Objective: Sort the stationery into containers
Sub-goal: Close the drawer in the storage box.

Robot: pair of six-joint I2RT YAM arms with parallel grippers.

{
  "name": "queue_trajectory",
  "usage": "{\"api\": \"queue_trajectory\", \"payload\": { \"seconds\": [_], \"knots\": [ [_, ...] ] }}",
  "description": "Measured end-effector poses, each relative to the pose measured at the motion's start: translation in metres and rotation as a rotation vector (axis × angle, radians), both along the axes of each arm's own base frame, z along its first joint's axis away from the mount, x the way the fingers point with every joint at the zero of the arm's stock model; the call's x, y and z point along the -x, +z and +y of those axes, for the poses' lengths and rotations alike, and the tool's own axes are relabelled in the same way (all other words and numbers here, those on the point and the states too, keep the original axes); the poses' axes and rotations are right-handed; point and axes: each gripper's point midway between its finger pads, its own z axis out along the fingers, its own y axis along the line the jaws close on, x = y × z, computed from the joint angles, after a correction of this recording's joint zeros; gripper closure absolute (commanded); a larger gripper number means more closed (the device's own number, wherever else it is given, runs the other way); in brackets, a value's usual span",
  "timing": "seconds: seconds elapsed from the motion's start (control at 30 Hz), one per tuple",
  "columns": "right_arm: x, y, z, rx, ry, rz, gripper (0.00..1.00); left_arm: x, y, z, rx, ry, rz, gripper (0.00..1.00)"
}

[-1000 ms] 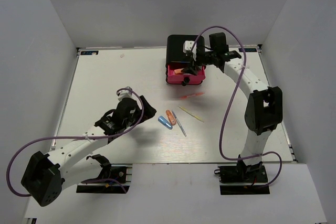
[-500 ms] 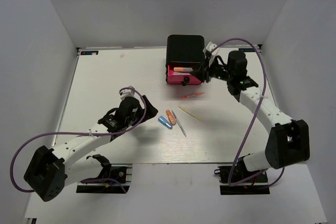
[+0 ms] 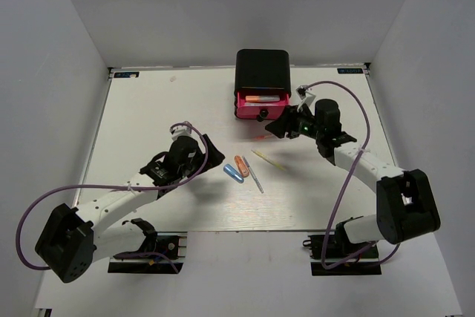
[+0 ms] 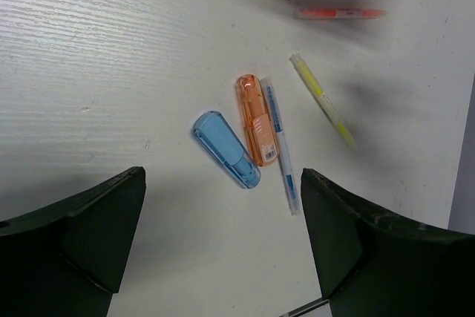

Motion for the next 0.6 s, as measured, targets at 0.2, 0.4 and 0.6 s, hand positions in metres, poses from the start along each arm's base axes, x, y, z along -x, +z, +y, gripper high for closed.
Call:
{"api": "queue_trajectory", "payload": {
  "seconds": [0.2, 0.4, 0.6],
  "knots": [
    [-0.021, -0.013, 0.004, -0.072, -0.118, 0.15, 0.4, 0.0, 0.002, 0.0, 0.004, -0.001, -0.004, 0.06],
    [-0.037, -0.011, 0.01, -0.133, -0.178, 0.212, 0.44, 0.0, 0.004, -0.001, 0.008, -0.001, -0.01, 0.06],
    [-0.054, -0.004, 0.016, -0.155, -0.198, 0.206, 0.53, -0.001, 0.005, -0.001, 0.009, 0.0, -0.011, 0.06]
  ]
}}
